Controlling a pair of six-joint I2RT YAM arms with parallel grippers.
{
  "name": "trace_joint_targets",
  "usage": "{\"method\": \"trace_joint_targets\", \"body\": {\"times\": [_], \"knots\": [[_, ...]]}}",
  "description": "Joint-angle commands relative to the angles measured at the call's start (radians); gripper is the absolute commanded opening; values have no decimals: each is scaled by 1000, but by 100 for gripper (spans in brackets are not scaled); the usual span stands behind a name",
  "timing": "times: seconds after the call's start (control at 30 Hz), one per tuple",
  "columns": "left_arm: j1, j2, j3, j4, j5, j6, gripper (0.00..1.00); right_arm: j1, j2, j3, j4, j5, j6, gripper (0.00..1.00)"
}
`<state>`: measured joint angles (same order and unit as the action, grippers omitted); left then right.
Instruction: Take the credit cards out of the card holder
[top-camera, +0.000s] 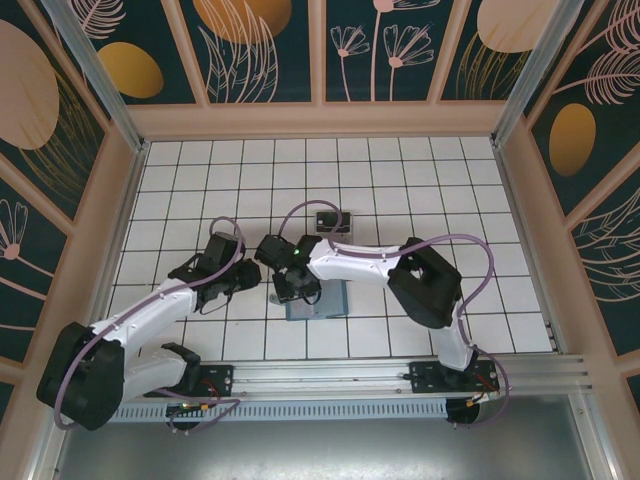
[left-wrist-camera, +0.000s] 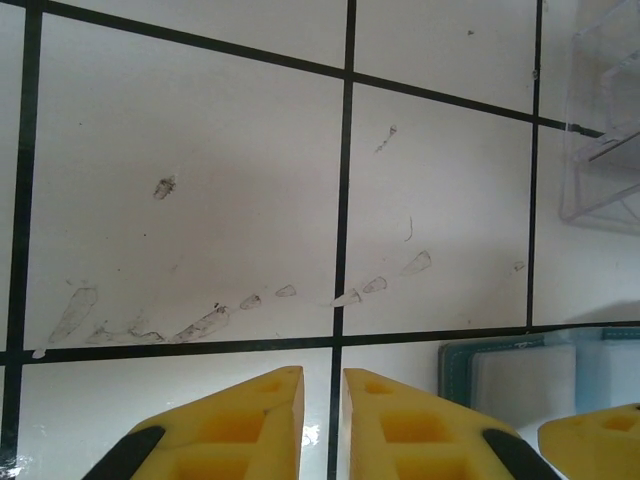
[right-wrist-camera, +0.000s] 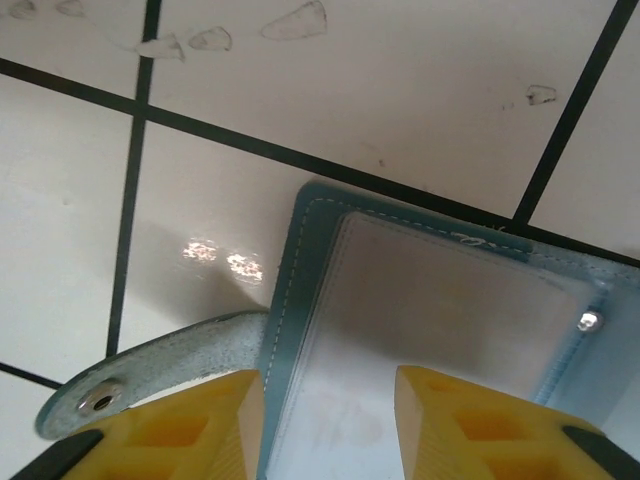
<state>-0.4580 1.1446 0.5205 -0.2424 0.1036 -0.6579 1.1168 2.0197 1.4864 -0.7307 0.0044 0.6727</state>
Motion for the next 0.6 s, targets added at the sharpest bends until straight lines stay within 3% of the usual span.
{"method": "trace_joint_targets", "body": {"times": [0.0, 0.33, 0.57], "knots": [[5, -23, -19, 4, -1, 2, 20, 13, 25, 37, -70, 47, 31, 43], [5, -22, -19, 11, 14, 9, 20, 23, 73, 16, -84, 55, 49, 42], [5, -22, -21, 11, 16, 10, 20, 25, 81, 9, -90, 68, 54, 24]]}}
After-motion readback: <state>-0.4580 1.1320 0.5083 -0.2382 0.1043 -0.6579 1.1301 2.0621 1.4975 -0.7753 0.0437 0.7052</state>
